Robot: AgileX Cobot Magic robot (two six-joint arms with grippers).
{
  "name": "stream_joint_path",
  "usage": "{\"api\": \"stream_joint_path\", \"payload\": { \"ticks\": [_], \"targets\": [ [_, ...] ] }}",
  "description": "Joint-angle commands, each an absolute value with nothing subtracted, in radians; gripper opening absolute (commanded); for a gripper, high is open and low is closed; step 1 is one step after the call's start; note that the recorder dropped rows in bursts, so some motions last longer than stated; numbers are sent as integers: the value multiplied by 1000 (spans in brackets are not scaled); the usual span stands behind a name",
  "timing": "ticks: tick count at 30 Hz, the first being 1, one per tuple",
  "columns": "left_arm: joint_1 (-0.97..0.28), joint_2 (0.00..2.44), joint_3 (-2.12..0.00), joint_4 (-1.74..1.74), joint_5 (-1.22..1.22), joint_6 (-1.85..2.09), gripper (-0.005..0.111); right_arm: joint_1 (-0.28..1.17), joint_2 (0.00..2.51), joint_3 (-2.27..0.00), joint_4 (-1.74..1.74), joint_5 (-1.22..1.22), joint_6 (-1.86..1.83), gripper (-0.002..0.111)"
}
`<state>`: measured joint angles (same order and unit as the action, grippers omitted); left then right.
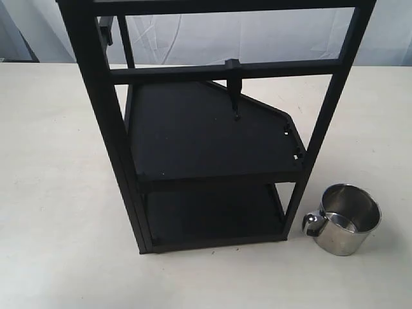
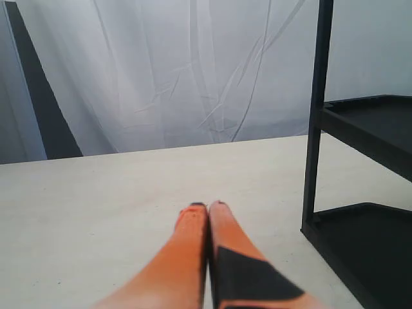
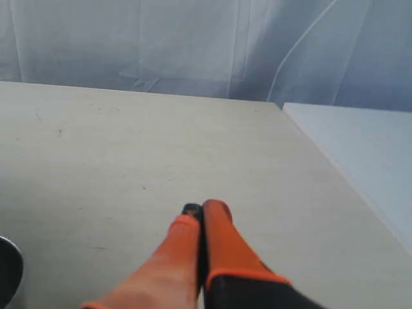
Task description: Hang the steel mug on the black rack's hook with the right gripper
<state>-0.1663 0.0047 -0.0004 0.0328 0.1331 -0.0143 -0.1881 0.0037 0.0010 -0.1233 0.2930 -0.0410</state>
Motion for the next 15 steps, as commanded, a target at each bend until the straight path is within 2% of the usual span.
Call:
{"api": "stream_joint_path", "payload": {
  "ticks": [1, 15],
  "targets": [
    [-171, 0, 0, 31, 128, -17, 2, -187, 0, 0, -209, 256, -53, 0],
    [-171, 0, 0, 31, 128, -17, 2, -187, 0, 0, -220, 255, -53, 0]
  ]
}}
